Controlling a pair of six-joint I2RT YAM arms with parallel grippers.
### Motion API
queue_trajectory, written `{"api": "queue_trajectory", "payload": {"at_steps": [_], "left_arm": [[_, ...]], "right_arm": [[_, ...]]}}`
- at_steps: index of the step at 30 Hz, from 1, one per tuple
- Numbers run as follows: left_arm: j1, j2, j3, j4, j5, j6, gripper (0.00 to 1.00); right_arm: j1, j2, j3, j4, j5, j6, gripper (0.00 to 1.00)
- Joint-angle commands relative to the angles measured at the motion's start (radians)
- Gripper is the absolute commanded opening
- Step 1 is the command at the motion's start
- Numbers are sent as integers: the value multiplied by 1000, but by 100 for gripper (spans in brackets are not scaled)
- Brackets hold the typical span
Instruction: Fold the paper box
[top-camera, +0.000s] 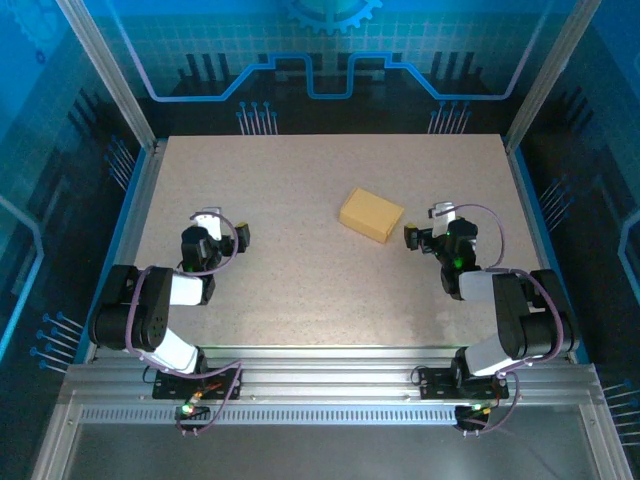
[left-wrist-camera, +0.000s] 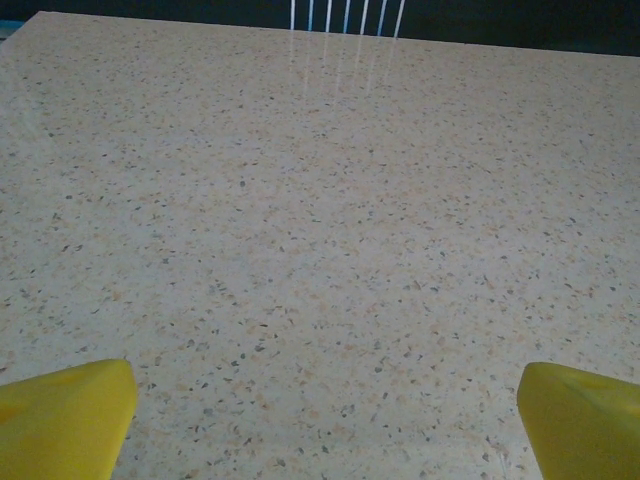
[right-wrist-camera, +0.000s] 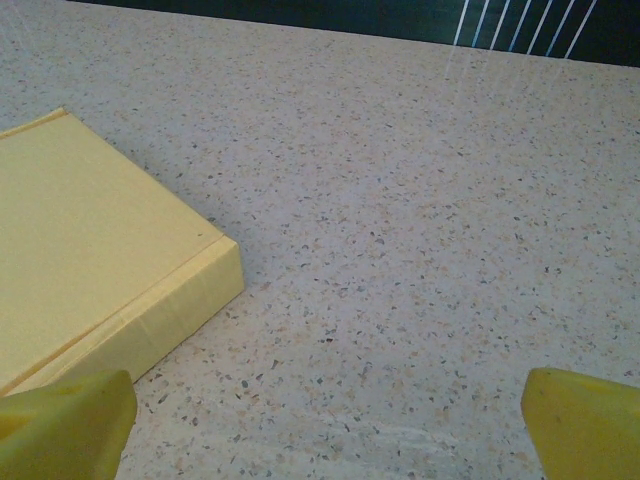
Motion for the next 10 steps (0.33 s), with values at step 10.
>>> {"api": "queue_trajectory", "payload": {"at_steps": [10], "left_arm": [[3, 1, 26, 5, 36, 2, 99]], "right_arm": [[-2, 8, 10, 6, -5, -1, 100]]}}
